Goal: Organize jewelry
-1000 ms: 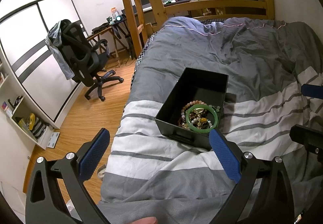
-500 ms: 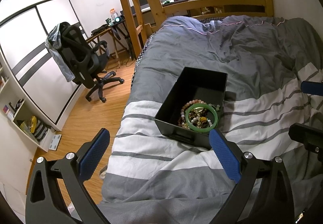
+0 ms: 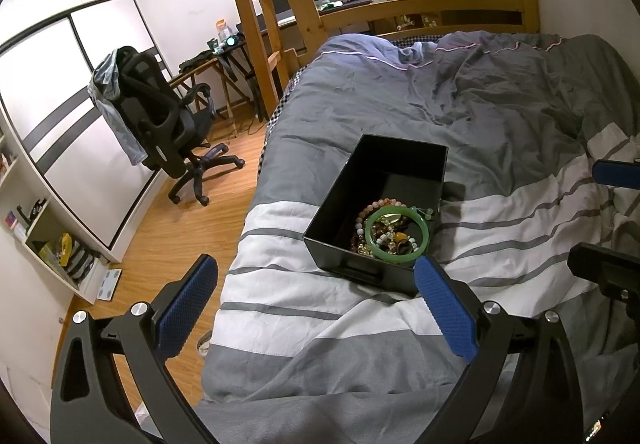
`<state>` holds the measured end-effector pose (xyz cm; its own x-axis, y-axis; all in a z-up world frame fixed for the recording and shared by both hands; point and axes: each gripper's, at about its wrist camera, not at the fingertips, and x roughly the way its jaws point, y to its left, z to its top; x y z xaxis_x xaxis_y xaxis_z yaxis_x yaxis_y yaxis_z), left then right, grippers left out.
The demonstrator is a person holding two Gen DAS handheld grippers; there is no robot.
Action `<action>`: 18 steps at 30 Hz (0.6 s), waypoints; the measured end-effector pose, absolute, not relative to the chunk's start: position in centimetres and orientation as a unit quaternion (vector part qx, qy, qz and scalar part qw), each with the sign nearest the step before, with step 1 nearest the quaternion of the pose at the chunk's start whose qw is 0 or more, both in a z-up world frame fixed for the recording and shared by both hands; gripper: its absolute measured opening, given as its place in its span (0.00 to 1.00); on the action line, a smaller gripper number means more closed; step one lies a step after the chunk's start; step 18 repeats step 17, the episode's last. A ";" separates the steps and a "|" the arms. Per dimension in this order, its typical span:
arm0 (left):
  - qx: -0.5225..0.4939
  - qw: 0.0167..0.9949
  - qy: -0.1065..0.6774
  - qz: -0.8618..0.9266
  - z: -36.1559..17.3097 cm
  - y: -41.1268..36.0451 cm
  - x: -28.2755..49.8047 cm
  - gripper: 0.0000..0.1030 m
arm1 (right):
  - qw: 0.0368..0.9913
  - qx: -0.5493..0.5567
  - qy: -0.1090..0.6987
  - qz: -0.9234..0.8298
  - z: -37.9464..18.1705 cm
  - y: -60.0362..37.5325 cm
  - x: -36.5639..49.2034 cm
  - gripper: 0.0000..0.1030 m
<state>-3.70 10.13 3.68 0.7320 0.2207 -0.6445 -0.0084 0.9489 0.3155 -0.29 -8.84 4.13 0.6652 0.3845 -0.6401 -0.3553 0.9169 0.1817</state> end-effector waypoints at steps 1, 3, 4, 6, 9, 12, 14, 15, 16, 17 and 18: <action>0.148 0.919 0.360 0.060 3.7 10.1 -3.8 0.94 | 0.912 0.021 0.356 0.203 4.1 -8.8 -0.3 0.96; 0.152 0.920 0.358 0.058 3.8 10.0 -3.8 0.94 | 0.912 0.020 0.356 0.203 4.1 -8.8 -0.3 0.96; 0.155 0.920 0.356 0.058 3.8 9.9 -3.9 0.94 | 0.912 0.020 0.356 0.203 4.1 -8.8 -0.3 0.96; 0.159 0.919 0.356 0.057 3.8 9.9 -3.9 0.94 | 0.912 0.020 0.356 0.203 4.1 -8.8 -0.3 0.96; 0.156 0.918 0.359 0.059 3.7 10.2 -3.7 0.94 | 0.912 0.020 0.356 0.202 4.1 -8.8 -0.3 0.96; 0.150 0.919 0.359 0.063 3.9 10.6 -3.7 0.94 | 0.912 0.021 0.356 0.202 4.1 -8.9 -0.3 0.96; 0.152 0.920 0.356 0.063 3.9 10.5 -3.8 0.94 | 0.912 0.020 0.356 0.202 4.1 -8.9 -0.3 0.96; 0.156 0.920 0.354 0.062 3.9 10.4 -3.8 0.94 | 0.912 0.020 0.356 0.202 4.1 -8.9 -0.3 0.96; 0.158 0.920 0.354 0.061 3.9 10.4 -3.8 0.94 | 0.912 0.020 0.356 0.203 4.1 -8.9 -0.3 0.96; 0.160 0.919 0.354 0.061 3.9 10.3 -3.8 0.94 | 0.912 0.020 0.356 0.203 4.1 -8.9 -0.3 0.96; 0.160 0.919 0.354 0.061 3.9 10.3 -3.8 0.94 | 0.912 0.020 0.356 0.203 4.1 -8.9 -0.3 0.96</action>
